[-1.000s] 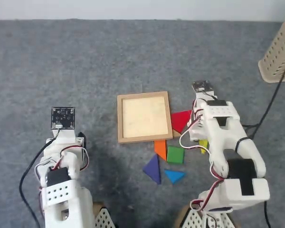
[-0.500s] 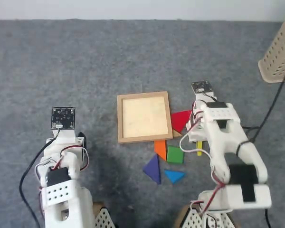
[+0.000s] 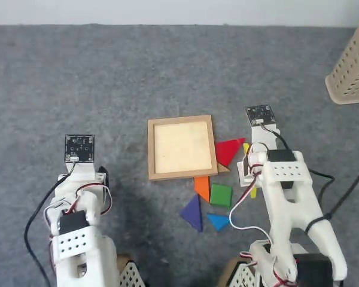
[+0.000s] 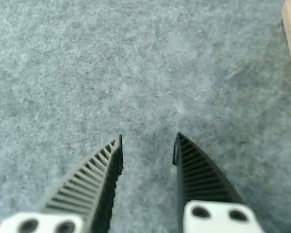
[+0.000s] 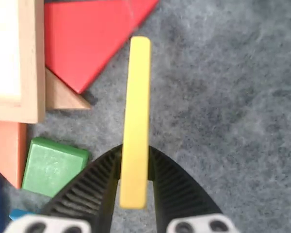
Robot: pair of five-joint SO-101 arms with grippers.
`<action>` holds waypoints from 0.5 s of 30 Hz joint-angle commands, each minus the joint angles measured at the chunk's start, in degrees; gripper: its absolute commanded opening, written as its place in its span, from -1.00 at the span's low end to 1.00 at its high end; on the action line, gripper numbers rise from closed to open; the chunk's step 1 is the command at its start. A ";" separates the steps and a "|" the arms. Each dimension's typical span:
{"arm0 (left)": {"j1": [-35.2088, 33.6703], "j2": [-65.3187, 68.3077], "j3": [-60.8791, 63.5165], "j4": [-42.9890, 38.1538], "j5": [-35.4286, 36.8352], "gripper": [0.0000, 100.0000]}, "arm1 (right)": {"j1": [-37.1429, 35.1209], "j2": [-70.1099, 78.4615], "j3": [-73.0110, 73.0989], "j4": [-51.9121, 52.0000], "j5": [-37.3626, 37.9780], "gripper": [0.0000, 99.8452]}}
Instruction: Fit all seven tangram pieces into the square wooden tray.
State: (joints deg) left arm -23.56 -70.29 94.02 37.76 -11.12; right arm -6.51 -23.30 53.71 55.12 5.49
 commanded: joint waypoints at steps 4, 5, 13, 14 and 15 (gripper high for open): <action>-0.26 -1.14 -0.22 -1.49 -0.35 -0.66 | -0.31 -3.30 0.26 -1.63 1.49 -0.99; -0.26 -1.14 -0.22 -1.49 -0.35 -0.66 | -0.31 -3.30 0.53 -1.63 1.58 -0.99; -0.26 -1.14 -0.22 -1.49 -0.35 -0.66 | -0.31 -3.30 0.62 -1.54 1.67 -0.99; -0.26 -1.14 -0.22 -1.49 -0.35 -0.66 | -0.31 -3.30 0.62 -1.54 1.76 -0.99; -0.26 -1.14 -0.22 -1.49 -0.35 -0.66 | -0.31 -3.30 0.62 -1.54 1.76 -0.99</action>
State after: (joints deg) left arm -23.56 -70.29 94.02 37.76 -11.12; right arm -6.68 -23.38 54.95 54.59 6.37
